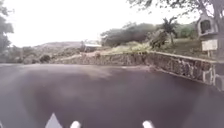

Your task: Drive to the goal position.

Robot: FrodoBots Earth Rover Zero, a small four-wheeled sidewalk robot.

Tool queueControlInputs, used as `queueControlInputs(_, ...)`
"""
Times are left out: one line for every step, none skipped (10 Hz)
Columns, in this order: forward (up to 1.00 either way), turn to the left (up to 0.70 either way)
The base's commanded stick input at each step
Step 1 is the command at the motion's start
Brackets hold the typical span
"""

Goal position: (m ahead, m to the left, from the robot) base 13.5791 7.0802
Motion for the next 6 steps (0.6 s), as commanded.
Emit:
queueControlInputs(1.00, 0.00)
queueControlInputs(1.00, 0.00)
queueControlInputs(1.00, 0.00)
queueControlInputs(1.00, 0.00)
queueControlInputs(1.00, 0.00)
queueControlInputs(1.00, 0.00)
